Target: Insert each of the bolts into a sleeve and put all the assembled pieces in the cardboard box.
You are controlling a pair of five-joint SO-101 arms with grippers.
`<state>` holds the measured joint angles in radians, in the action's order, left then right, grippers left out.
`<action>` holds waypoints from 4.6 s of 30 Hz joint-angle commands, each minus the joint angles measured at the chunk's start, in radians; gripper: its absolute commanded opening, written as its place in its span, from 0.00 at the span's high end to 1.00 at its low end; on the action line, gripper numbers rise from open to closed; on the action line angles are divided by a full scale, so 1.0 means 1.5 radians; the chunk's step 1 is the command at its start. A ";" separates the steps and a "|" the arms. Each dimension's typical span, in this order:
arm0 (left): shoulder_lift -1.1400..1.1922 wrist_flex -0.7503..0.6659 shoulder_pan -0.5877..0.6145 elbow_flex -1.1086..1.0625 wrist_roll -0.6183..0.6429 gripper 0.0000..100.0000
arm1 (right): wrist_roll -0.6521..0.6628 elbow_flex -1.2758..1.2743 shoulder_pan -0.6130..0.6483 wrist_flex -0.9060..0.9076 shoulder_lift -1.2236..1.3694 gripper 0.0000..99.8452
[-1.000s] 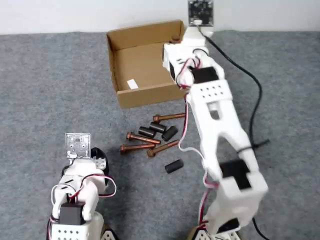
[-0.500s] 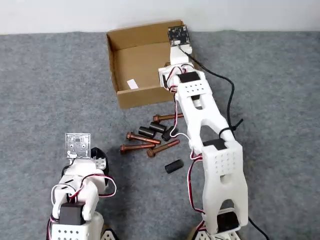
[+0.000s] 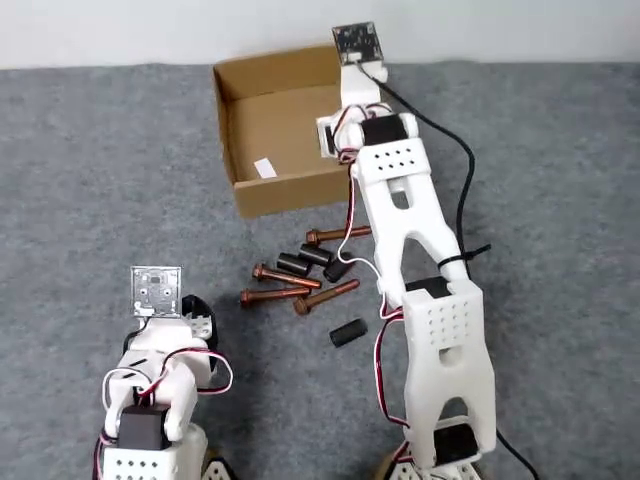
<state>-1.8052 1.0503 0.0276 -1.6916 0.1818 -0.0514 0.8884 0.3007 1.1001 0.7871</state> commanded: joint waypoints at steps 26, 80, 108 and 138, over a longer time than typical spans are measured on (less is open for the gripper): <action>-0.004 -0.009 0.004 0.005 -0.001 1.00 | -0.265 0.092 0.076 0.465 -0.168 0.97; -0.004 -0.008 0.004 0.005 -0.001 1.00 | -0.353 -0.162 0.085 0.281 0.030 1.00; -0.004 -0.009 0.003 0.005 -0.001 1.00 | -0.338 -0.402 -0.001 0.462 -0.561 0.99; -0.004 0.024 -0.003 0.103 -0.001 1.00 | -0.332 -1.255 -0.269 0.207 -1.436 0.99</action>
<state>-1.8052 1.0764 0.0276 -1.6395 0.1818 -0.5623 -0.9712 -0.0875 1.4285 -1.2750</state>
